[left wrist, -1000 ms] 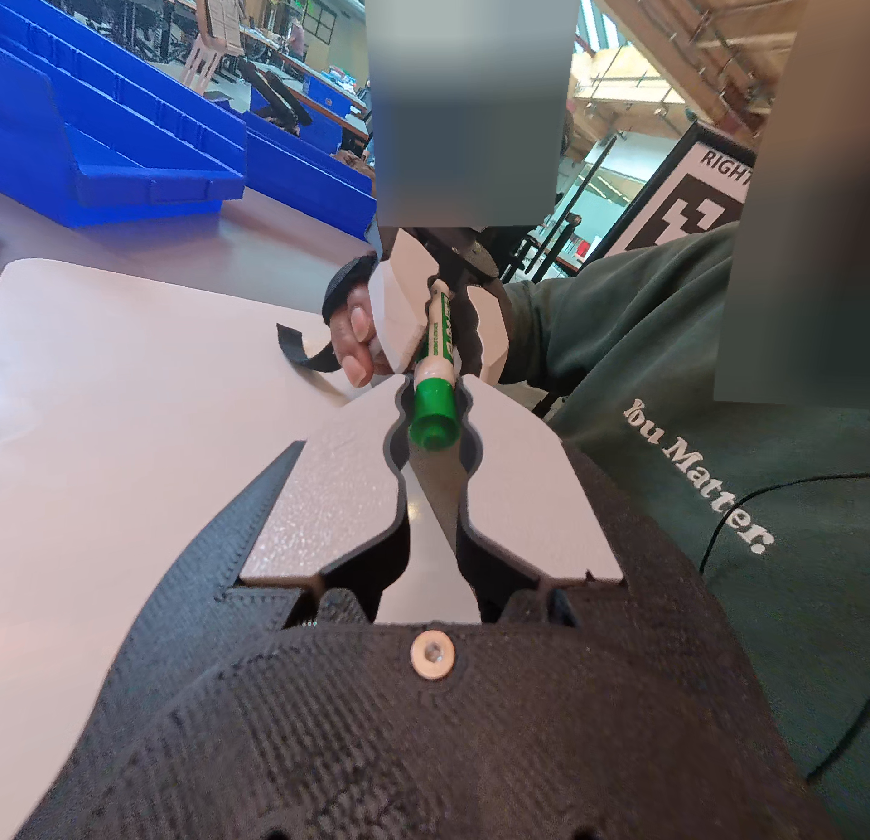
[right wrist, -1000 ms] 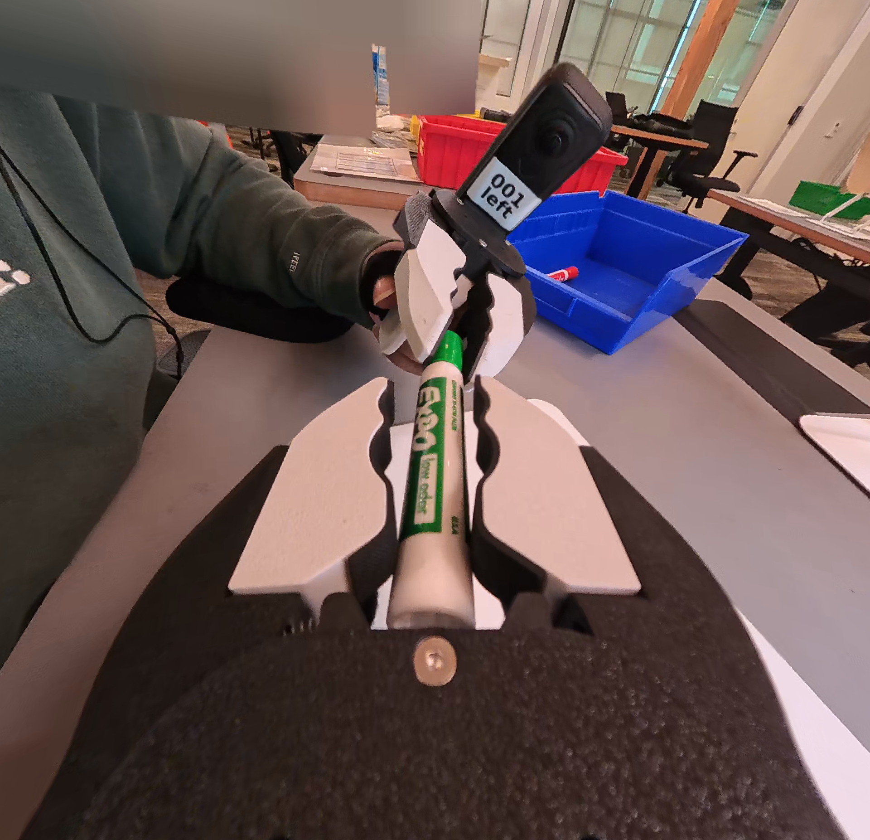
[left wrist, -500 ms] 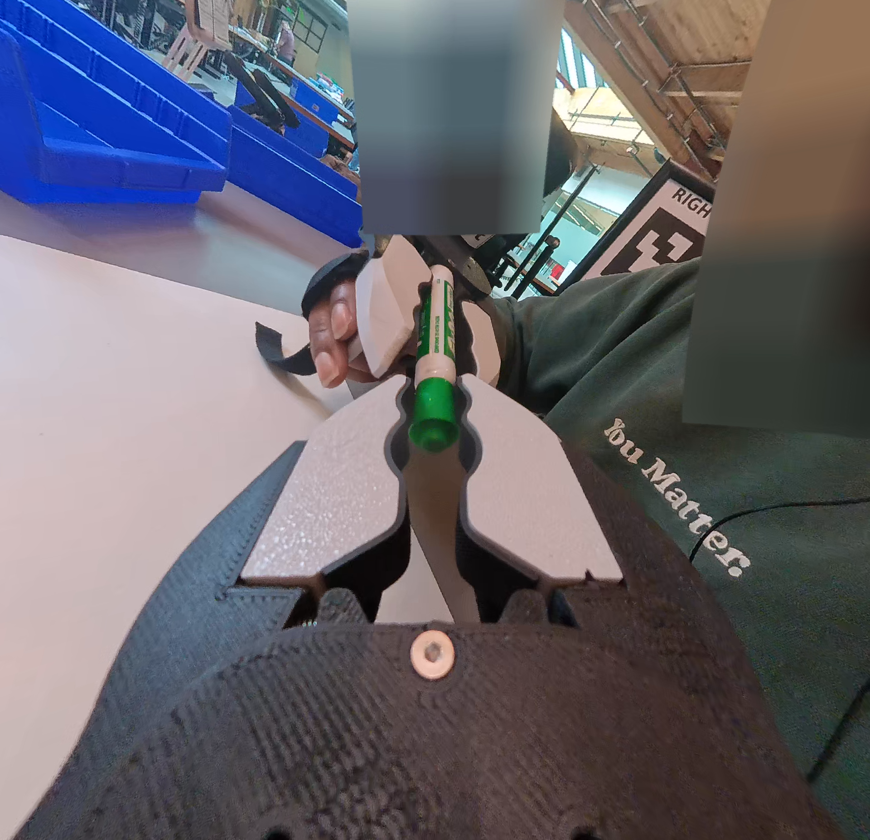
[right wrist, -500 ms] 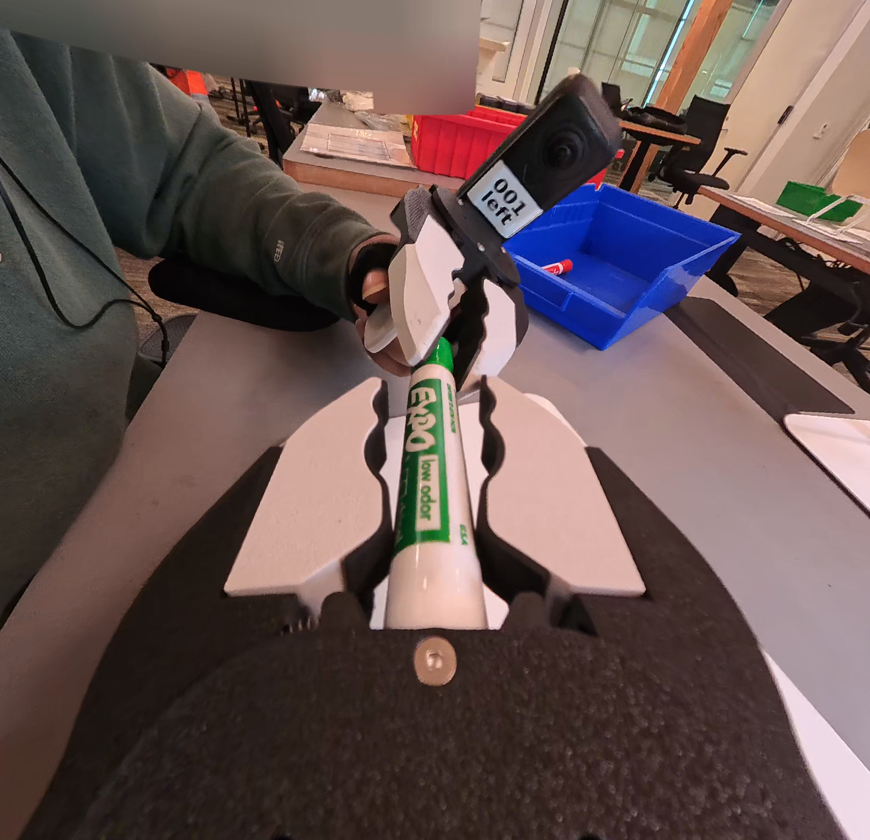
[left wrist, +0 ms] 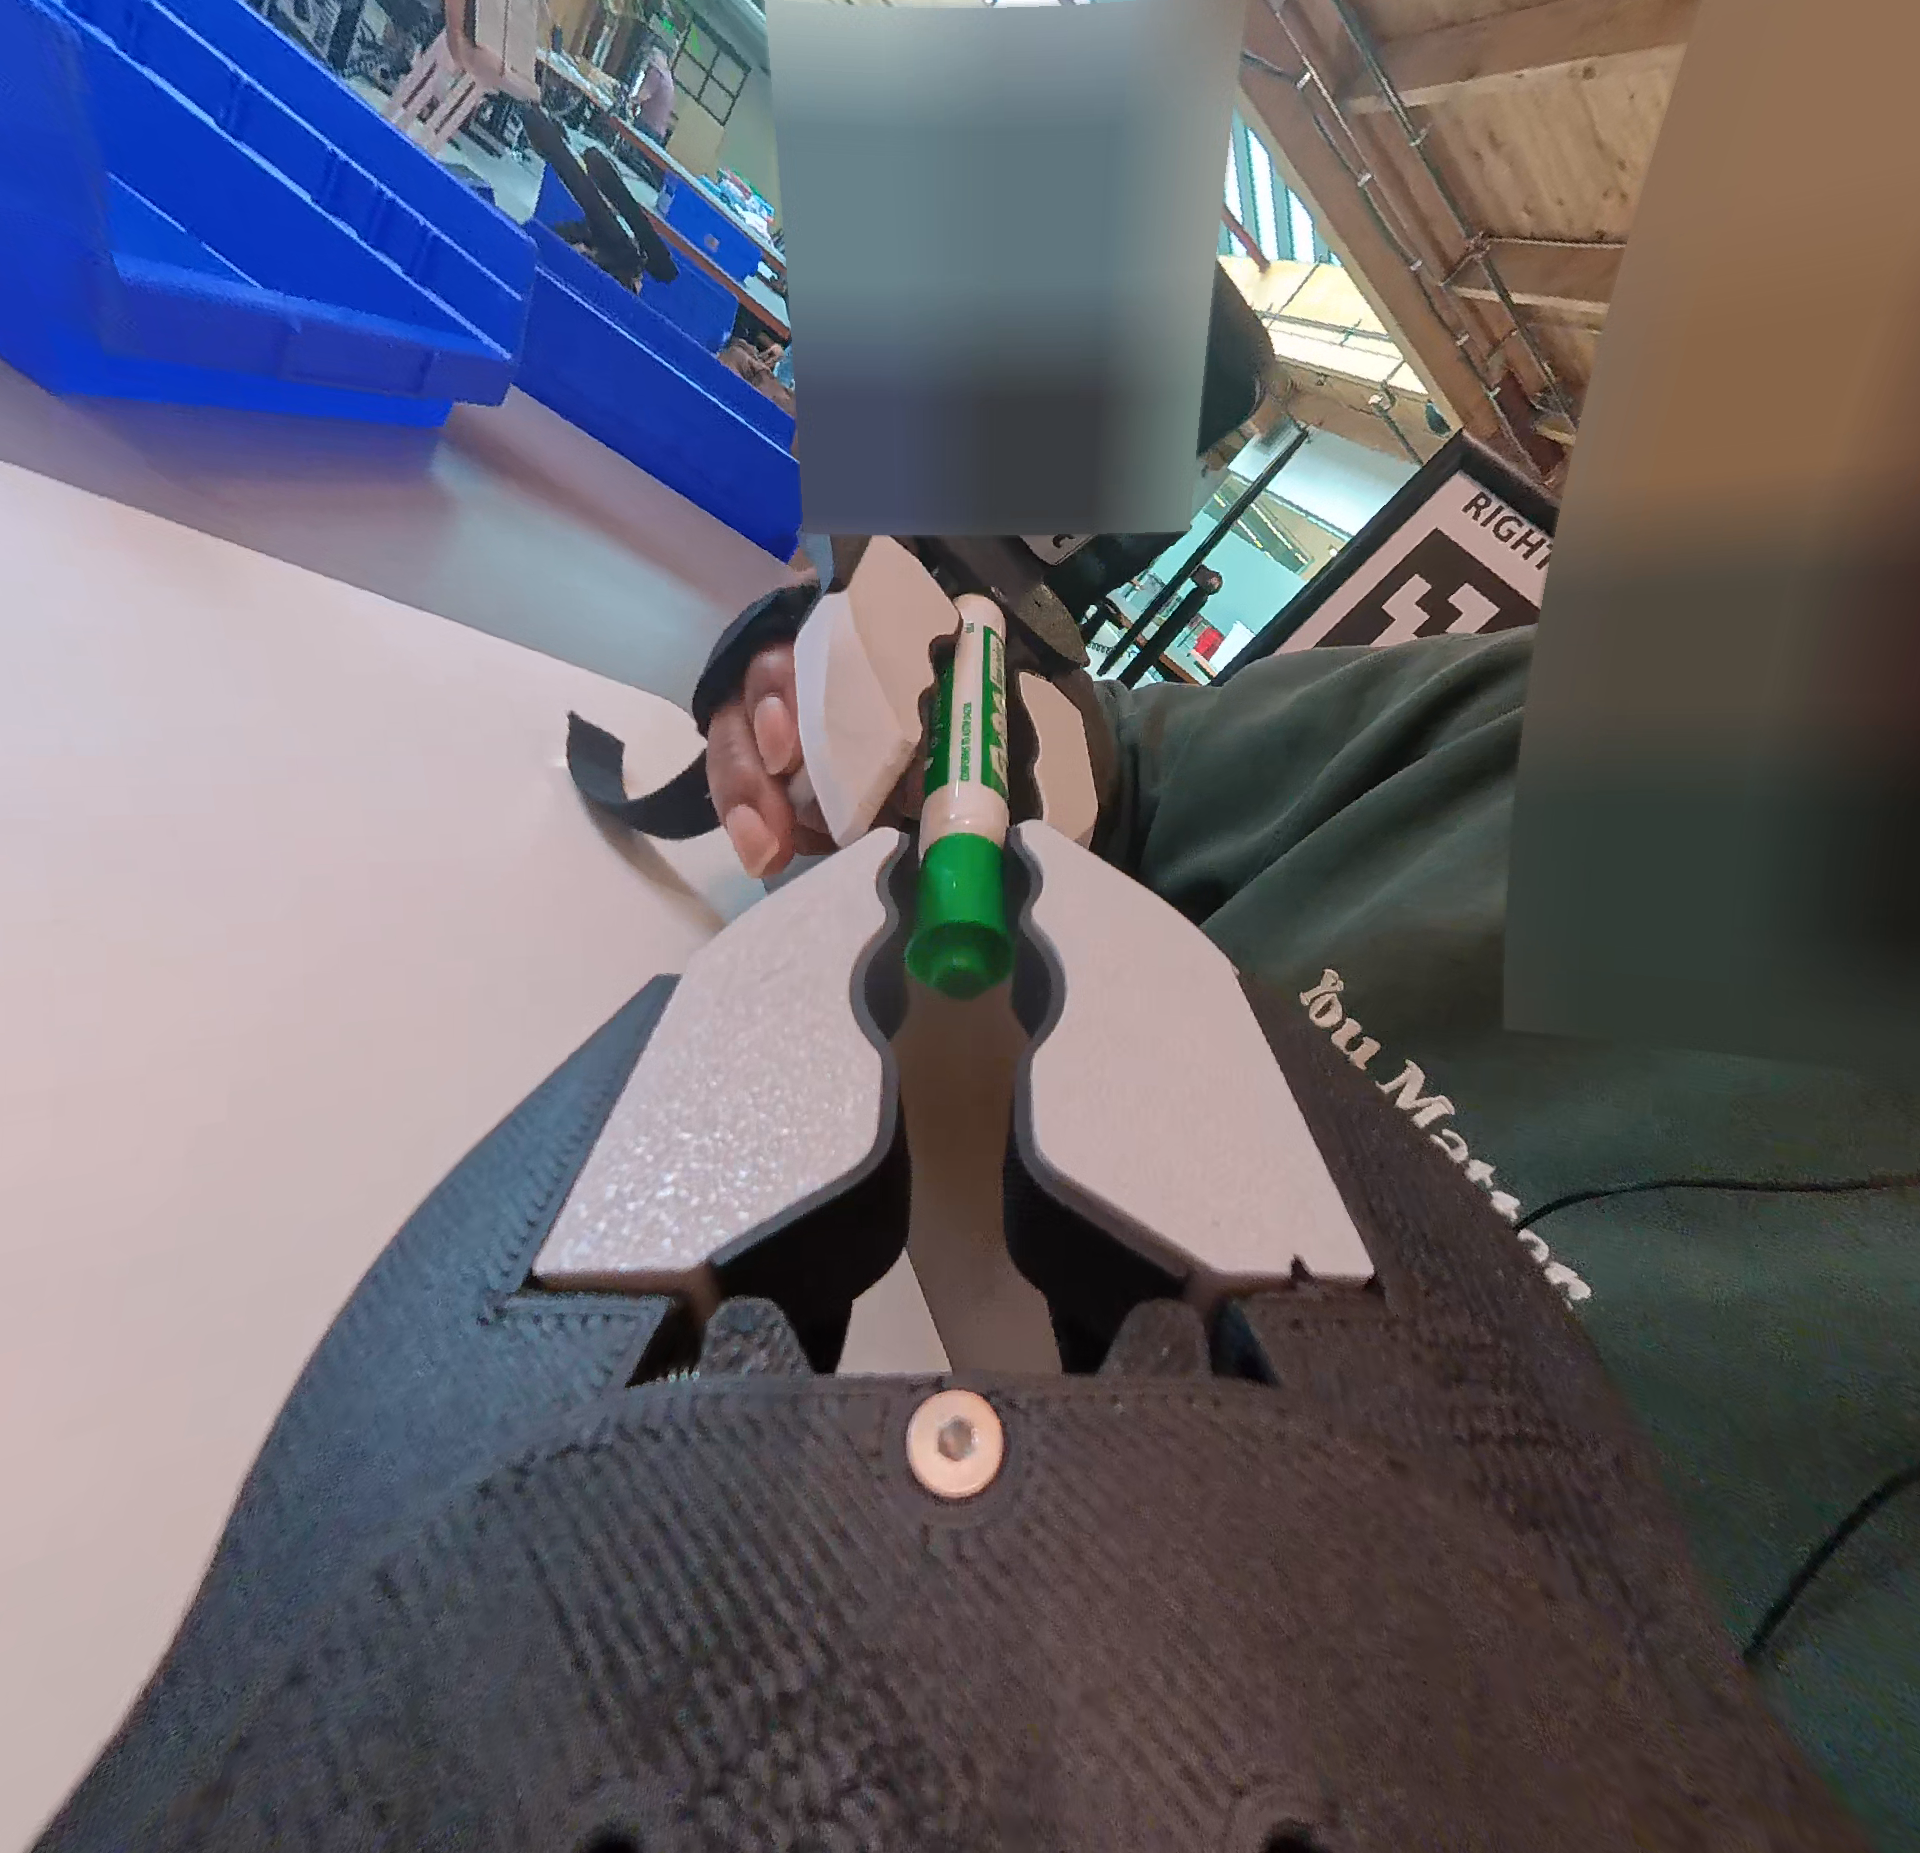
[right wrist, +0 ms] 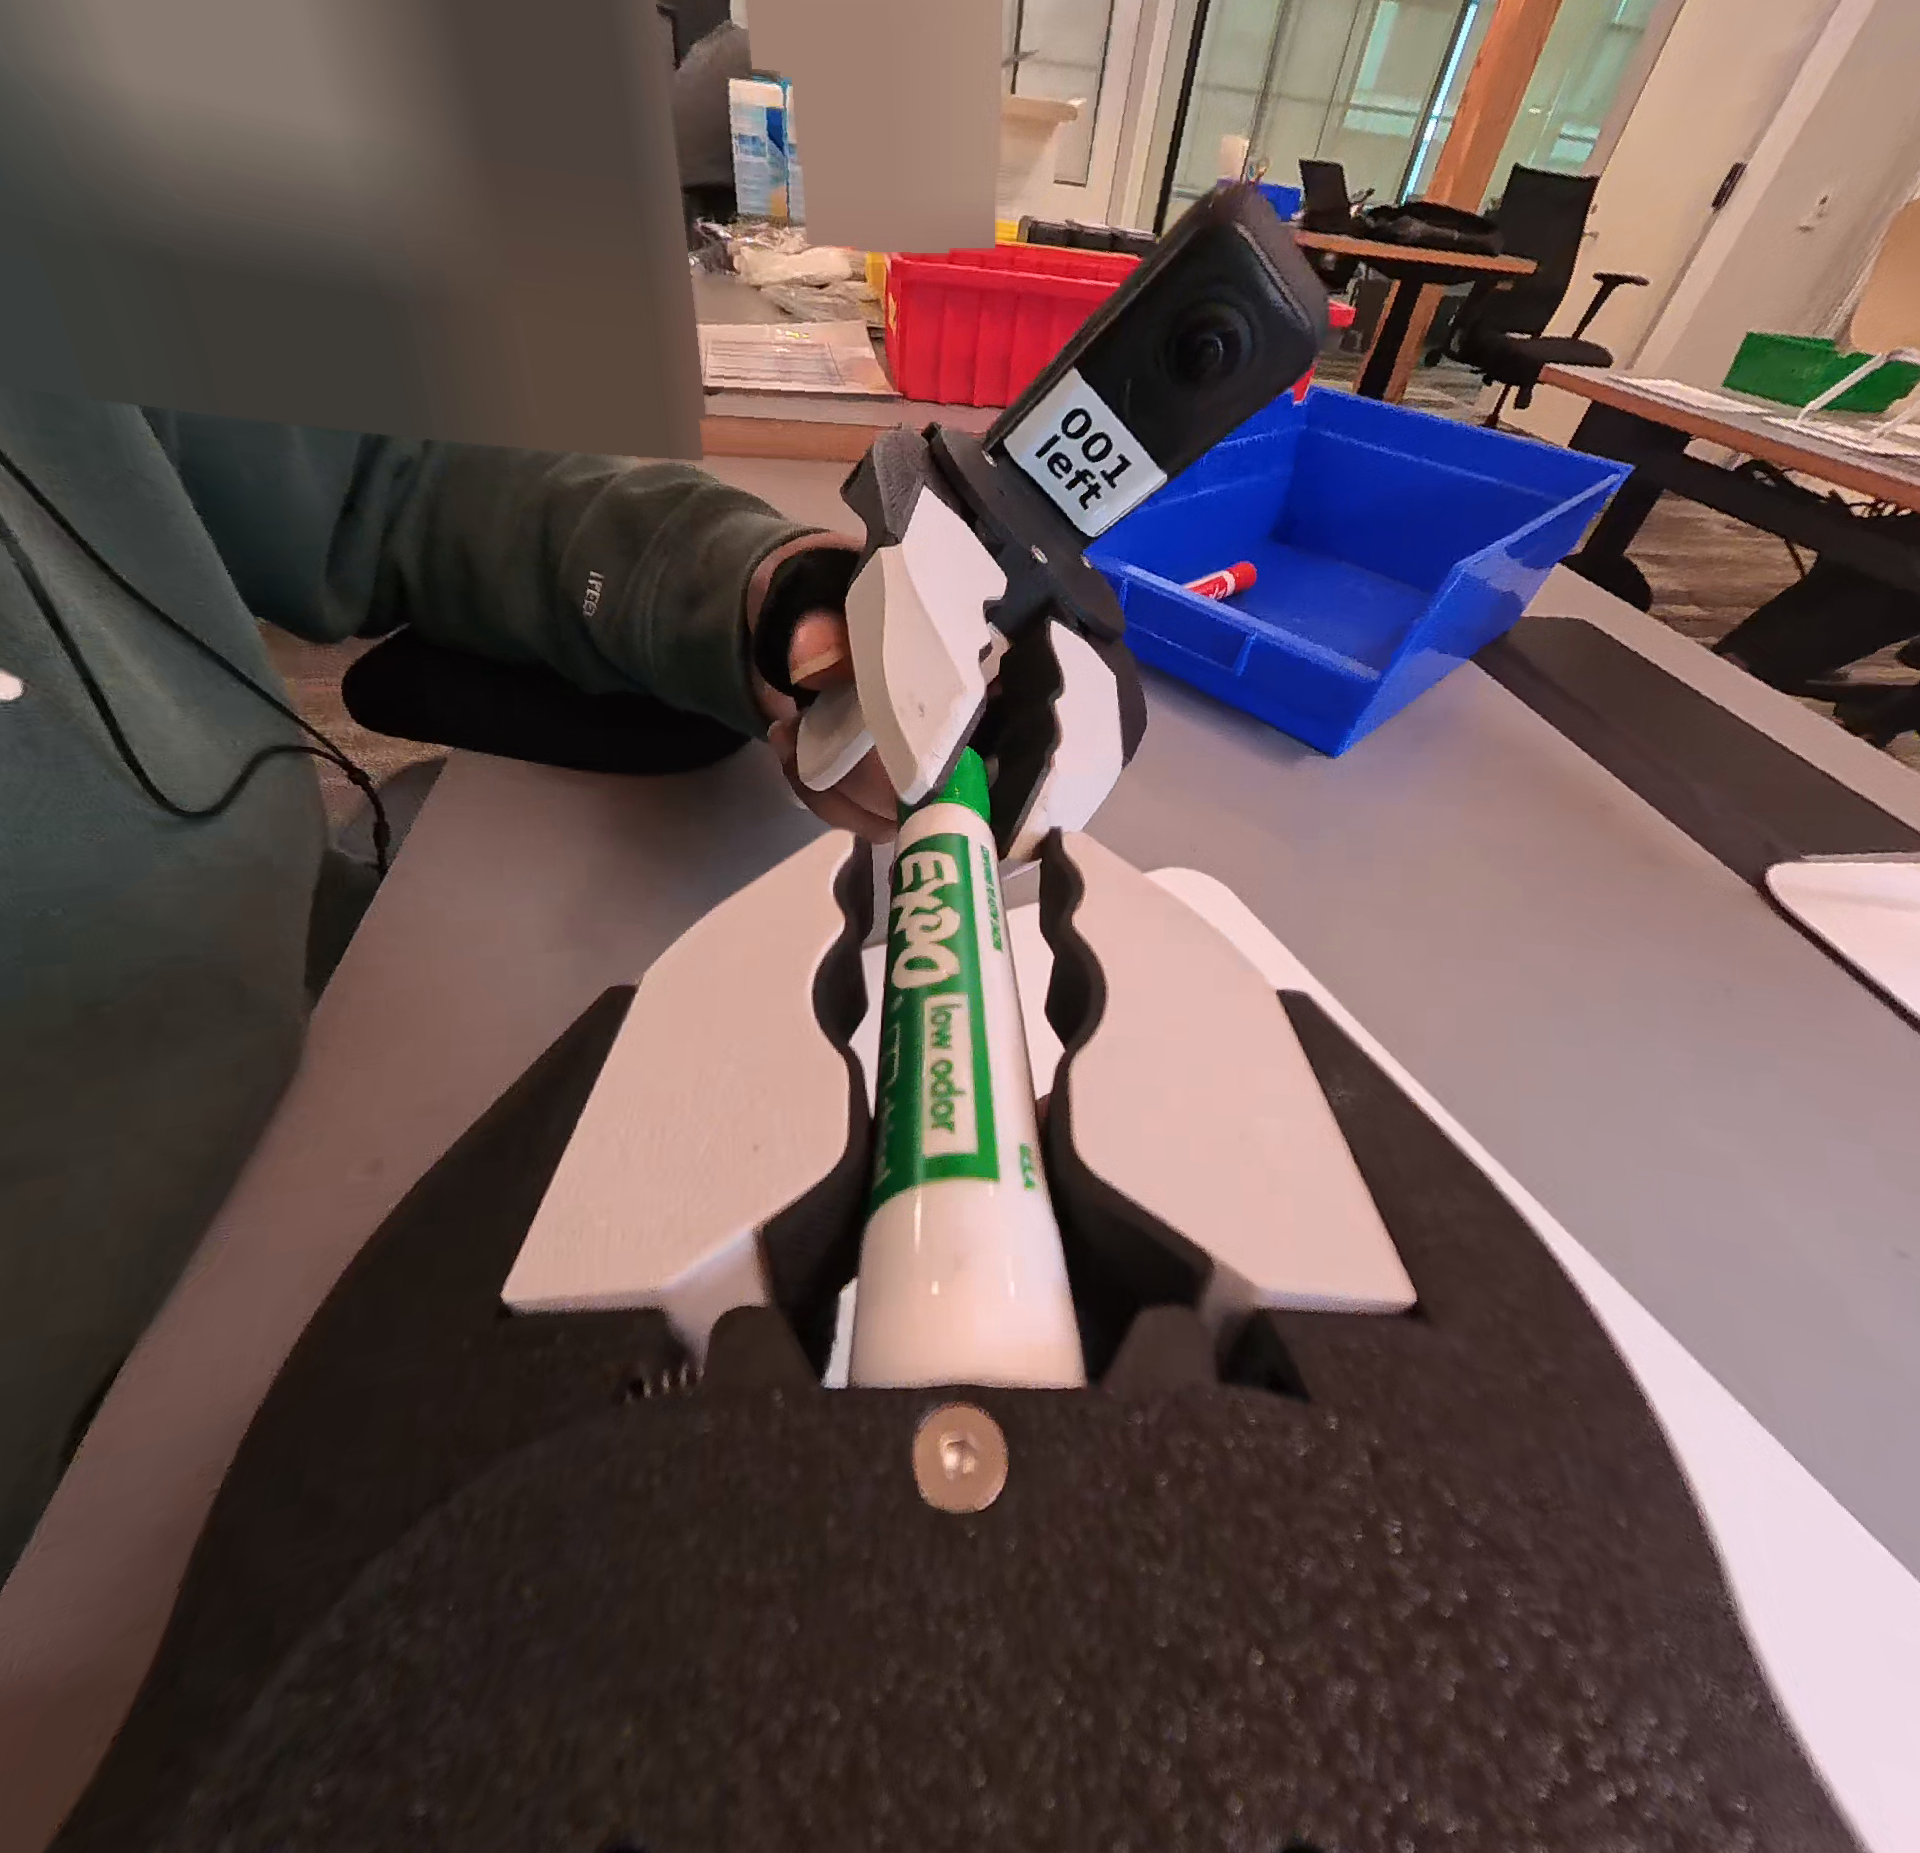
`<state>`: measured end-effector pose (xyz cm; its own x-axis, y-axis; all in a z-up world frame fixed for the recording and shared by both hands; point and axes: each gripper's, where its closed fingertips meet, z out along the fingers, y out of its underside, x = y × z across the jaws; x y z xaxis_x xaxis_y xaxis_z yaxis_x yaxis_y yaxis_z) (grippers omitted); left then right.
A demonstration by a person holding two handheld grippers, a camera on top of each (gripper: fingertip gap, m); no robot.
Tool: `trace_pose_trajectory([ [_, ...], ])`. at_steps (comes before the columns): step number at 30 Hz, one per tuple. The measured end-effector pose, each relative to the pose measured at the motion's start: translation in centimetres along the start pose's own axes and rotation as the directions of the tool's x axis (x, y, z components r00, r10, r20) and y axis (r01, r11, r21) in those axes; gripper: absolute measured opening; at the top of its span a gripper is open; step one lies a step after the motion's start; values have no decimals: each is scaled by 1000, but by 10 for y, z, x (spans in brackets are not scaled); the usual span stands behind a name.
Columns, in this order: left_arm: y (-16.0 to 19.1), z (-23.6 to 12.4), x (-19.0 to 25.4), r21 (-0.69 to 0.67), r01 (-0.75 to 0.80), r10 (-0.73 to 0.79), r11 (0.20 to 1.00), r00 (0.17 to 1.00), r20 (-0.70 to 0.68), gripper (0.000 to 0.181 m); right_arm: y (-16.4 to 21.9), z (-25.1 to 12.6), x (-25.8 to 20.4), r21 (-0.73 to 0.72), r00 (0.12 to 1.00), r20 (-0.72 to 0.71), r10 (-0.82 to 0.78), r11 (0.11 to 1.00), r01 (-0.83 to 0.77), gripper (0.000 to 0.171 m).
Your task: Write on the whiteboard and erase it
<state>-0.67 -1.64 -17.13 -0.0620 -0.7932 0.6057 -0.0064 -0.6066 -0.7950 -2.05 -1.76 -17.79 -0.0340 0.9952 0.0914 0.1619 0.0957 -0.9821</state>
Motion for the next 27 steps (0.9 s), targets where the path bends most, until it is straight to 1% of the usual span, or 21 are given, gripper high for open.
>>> trace_pose_trajectory([
  [3, -4, -7, 3, 10, -14, 14, 1000, 1000, -6, 15, -7, -1, -2, 17, 1000, 19, 5, 1000, -5, 32],
  [4, -11, -16, -2, 52, -34, 32, 998, 999, 36, 1, -19, -12, 2, 82, 999, 13, 30, 996, -31, 31],
  [5, -23, -41, -18, 116, -10, -1, 993, 995, 100, 0, -35, -33, 14, 160, 998, -27, 60, 986, -55, 31],
  [6, -35, -68, -23, 184, 2, -23, 983, 993, 114, 0, -42, -52, 26, 178, 995, -86, 43, 984, -27, 31],
  [7, -31, -78, -20, 131, -60, 40, 990, 988, 148, 0, -39, -61, 33, 149, 990, -138, 10, 989, 11, 32],
  [8, -18, -73, -17, 32, -122, 114, 992, 975, 191, 0, -33, -61, 34, 128, 988, -152, 7, 992, 13, 32],
  [9, -13, -64, -14, 22, -154, 146, 988, 968, 204, 0, -28, -57, 32, 117, 990, -139, 21, 993, -4, 32],
  [10, -12, -56, -11, 34, -135, 126, 990, 974, 187, 0, -26, -53, 32, 112, 992, -121, 30, 994, -16, 32],
  [12, -14, -48, -12, 35, -142, 133, 989, 974, 183, 2, -25, -46, 32, 94, 996, -84, 28, 995, -20, 33],
  [13, -15, -44, -13, 32, -131, 123, 991, 976, 180, 14, -21, -41, 31, 75, 997, -71, 24, 997, -19, 33],
  [14, -14, -38, -11, 34, -106, 99, 994, 982, 158, 22, -17, -36, 27, 56, 998, -56, 22, 998, -19, 33],
  [16, -10, -24, -4, 51, -68, 62, 996, 992, 108, 32, -9, -25, 17, 35, 1000, -26, 16, 999, -15, 33],
  [18, -2, -11, -1, 55, -20, 16, 998, 997, 79, 37, -8, -17, 8, 30, 1000, -5, 1, 1000, -1, 33],
  [20, 1, 0, 7, 70, 55, -55, 996, 998, 6, 37, -6, -9, 2, 12, 999, 1, -33, 999, 33, 33],
  [21, 4, 6, 9, 57, 76, -75, 995, 997, -13, 31, -6, -5, -1, 10, 999, 7, -48, 999, 48, 33],
  [22, 8, 9, 9, 41, 73, -73, 997, 997, -5, 20, -7, -3, -4, 16, 998, 11, -57, 998, 57, 33],
  [27, 5, 8, 16, 59, 86, -85, 995, 996, -24, 19, -8, -2, -7, -5, 996, -1, -88, 996, 88, 32],
])
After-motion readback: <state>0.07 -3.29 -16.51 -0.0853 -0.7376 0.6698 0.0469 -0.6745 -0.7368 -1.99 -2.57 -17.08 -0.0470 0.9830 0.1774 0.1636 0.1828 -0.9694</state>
